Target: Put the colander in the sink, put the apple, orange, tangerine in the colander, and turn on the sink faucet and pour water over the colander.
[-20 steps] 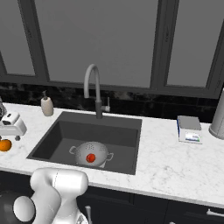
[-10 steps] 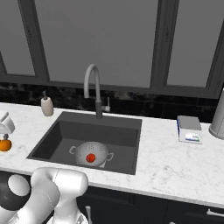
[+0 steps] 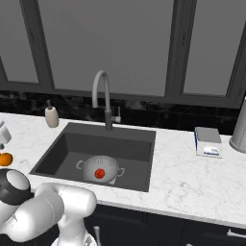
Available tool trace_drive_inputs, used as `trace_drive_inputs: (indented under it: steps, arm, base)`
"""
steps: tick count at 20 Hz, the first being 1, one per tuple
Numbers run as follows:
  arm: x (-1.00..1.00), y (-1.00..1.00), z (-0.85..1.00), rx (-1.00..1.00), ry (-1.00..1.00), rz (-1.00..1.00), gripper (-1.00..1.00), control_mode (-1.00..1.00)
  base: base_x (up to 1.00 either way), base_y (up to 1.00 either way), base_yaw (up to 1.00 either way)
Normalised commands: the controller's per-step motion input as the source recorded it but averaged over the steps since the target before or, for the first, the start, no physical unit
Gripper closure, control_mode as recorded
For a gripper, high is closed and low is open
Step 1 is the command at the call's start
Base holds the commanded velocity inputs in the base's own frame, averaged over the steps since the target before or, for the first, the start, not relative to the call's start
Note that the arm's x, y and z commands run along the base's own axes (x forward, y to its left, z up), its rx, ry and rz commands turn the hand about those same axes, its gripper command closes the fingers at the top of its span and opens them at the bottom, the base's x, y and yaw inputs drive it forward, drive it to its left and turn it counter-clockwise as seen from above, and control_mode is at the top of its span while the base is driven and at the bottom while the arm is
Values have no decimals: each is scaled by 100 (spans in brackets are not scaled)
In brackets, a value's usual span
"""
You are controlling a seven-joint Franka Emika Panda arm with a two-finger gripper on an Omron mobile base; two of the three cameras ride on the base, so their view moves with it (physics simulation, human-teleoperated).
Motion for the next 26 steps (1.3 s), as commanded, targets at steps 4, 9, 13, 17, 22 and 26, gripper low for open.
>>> trace_drive_inputs:
  steps: [4, 9, 13, 17, 22, 26]
  arm:
    - [26, 1, -29, 3, 0, 6, -100, -100]
    - [19, 2, -30, 1, 0, 5, -100, -100]
    - [18, 9, -24, 0, 0, 4, -100, -100]
    - [14, 7, -24, 0, 0, 3, -100, -100]
    - [9, 13, -33, 0, 0, 3, -100, -100]
    - [9, 10, -24, 0, 0, 3, -100, -100]
  base:
    - [0, 0, 0]
    - [0, 0, 0]
    - [0, 0, 0]
    - [0, 0, 0]
    - [0, 0, 0]
    - [0, 0, 0]
